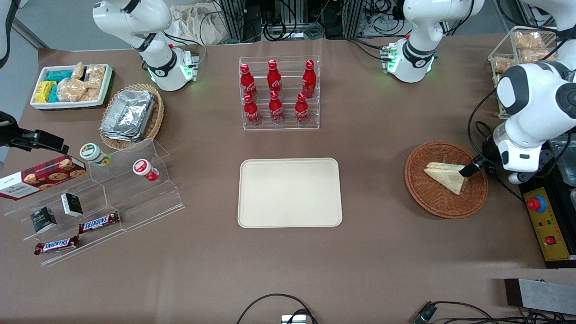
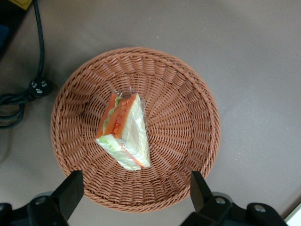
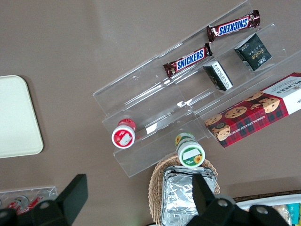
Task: Place sandwich from basket to tray
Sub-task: 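Lower the open left gripper and close it on the wrapped sandwich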
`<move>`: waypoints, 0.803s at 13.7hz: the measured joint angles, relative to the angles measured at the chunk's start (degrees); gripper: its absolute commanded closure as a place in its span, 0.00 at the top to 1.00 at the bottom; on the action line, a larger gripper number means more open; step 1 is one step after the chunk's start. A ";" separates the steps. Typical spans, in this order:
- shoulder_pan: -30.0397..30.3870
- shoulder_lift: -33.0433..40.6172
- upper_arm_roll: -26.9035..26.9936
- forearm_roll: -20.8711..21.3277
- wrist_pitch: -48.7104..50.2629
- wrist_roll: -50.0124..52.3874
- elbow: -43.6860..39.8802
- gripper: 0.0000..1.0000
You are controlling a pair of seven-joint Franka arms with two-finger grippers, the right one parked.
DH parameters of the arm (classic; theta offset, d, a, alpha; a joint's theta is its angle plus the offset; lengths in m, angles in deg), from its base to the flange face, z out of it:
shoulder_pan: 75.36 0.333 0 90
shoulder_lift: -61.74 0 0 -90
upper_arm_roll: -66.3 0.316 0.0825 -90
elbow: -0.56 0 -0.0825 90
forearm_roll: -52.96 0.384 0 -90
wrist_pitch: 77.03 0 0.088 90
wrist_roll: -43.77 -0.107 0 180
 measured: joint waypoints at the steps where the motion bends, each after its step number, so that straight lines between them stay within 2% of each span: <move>1: 0.00 -0.06 0.00 -0.30 -0.66 0.19 0.49 1.00; 11: 2.50 -4.49 0.44 -1.23 -13.80 1.28 7.27 1.00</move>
